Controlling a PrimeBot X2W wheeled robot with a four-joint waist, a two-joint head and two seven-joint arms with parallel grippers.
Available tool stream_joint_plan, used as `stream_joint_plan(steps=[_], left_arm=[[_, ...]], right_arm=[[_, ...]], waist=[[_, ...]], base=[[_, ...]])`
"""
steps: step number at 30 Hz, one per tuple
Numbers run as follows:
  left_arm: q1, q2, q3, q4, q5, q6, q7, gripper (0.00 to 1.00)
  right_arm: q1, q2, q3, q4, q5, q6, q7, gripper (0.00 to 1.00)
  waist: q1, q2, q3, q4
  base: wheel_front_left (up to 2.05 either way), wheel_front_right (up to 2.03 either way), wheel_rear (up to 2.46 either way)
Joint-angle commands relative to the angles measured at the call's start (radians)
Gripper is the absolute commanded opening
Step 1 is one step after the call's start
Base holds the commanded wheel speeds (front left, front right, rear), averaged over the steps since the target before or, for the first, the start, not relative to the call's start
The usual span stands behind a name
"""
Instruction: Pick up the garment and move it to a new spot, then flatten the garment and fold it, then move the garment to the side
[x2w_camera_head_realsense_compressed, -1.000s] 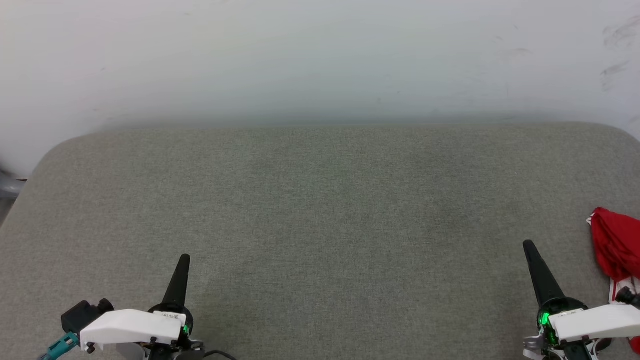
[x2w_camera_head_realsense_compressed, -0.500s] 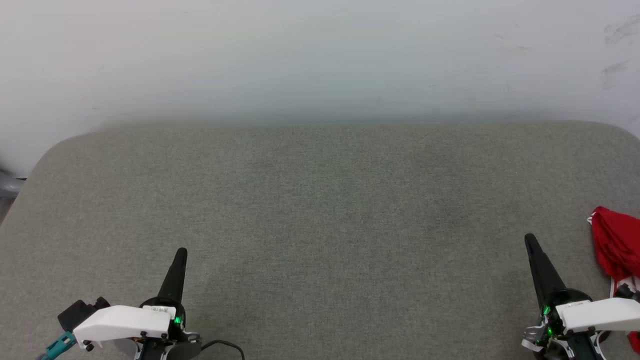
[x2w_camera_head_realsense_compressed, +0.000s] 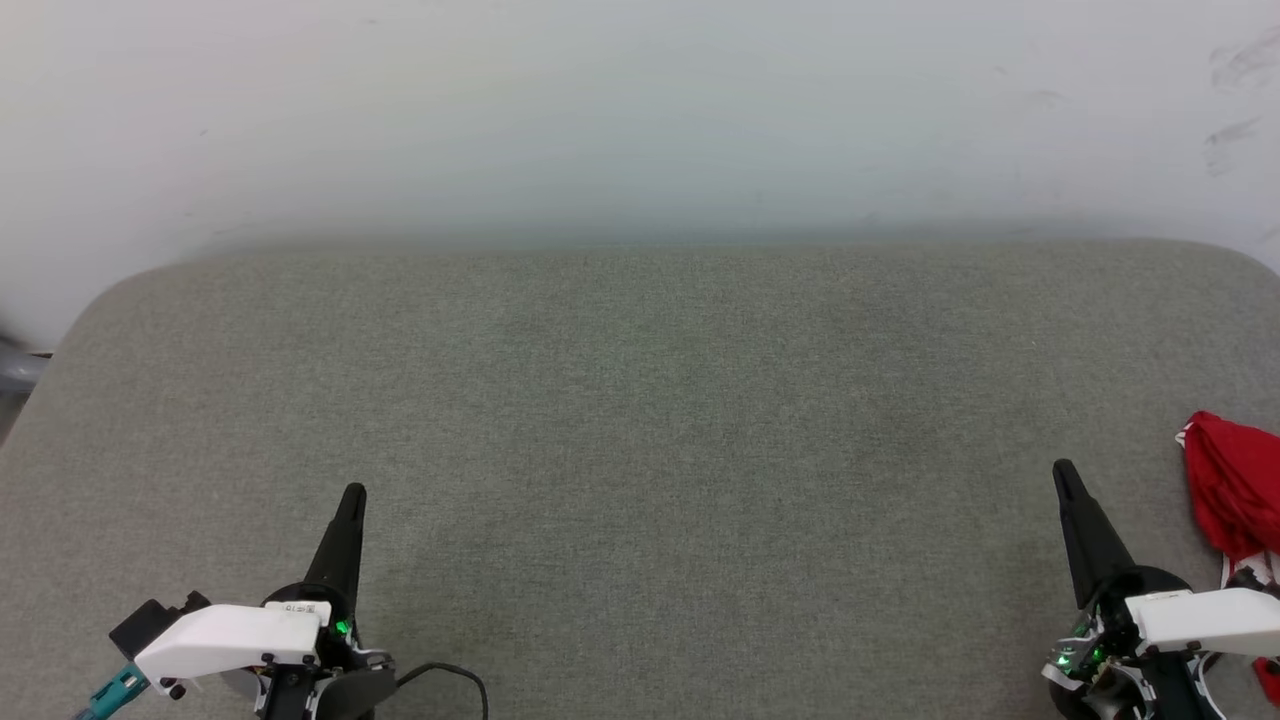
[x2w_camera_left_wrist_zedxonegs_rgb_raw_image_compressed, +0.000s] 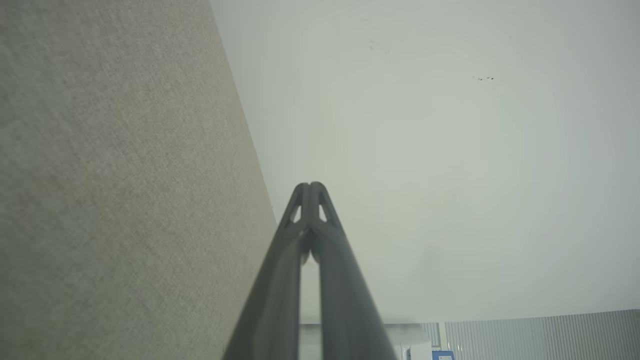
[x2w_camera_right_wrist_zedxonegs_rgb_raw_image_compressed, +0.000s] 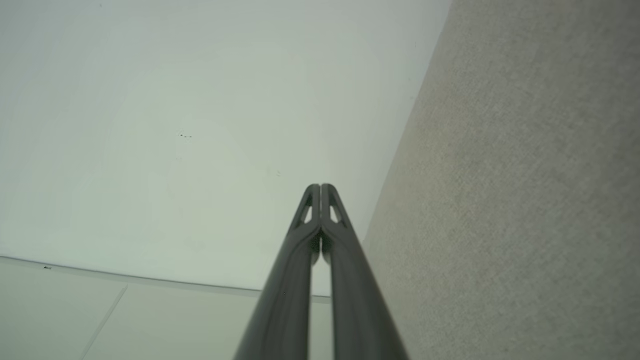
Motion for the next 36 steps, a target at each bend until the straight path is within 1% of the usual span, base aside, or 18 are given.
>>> stream_joint_plan(steps=[1, 17, 36], left_arm=[[-0.015, -0.001, 0.004, 0.001, -0.019, -0.006, 0.006, 0.0], [-0.03, -0.007, 0.023, 0.012, -0.121, -0.013, 0.034, 0.0], [-0.029, -0.007, 0.023, 0.011, -0.115, -0.012, 0.035, 0.0]], right_arm=[[-0.024, -0.001, -0.001, 0.006, 0.02, 0.0, 0.007, 0.0], [-0.049, 0.004, -0.008, 0.046, 0.124, 0.0, 0.014, 0.0], [-0.049, 0.01, -0.016, 0.044, 0.112, 0.0, 0.019, 0.0]], waist=[[0.0, 0.0, 0.0, 0.0], [0.0, 0.0, 0.005, 0.0], [0.0, 0.0, 0.005, 0.0]], base=[[0.0, 0.0, 0.0], [0.0, 0.0, 0.0], [0.0, 0.0, 0.0]])
